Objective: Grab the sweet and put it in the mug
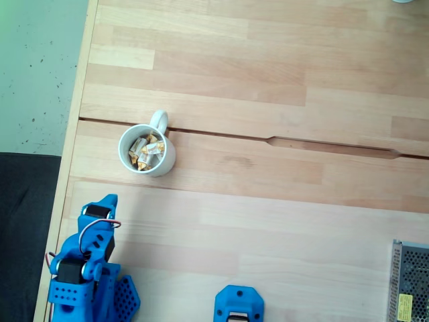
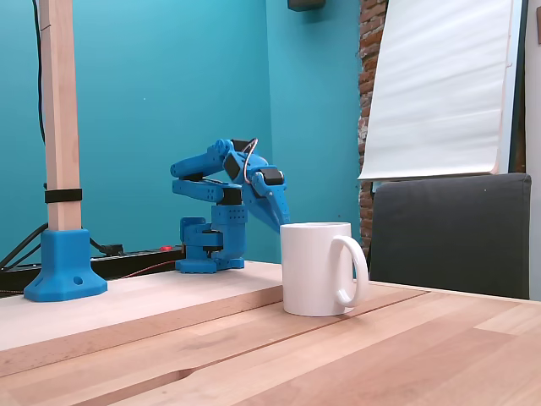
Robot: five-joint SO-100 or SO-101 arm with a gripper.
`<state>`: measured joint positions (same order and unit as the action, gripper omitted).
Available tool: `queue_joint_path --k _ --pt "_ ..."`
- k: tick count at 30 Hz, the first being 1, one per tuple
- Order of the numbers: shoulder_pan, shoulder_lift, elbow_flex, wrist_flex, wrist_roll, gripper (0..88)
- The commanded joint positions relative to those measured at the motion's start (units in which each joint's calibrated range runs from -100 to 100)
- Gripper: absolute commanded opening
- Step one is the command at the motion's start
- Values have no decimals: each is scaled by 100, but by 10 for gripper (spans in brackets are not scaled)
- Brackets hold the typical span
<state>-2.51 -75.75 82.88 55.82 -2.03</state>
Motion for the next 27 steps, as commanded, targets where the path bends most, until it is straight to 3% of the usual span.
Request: queue_joint_path --k 1,14,27 --pt "-47 -437 365 -404 34 0" --pt "33 -1960 1641 -912 24 0" --pt "41 -1960 1659 -912 24 0"
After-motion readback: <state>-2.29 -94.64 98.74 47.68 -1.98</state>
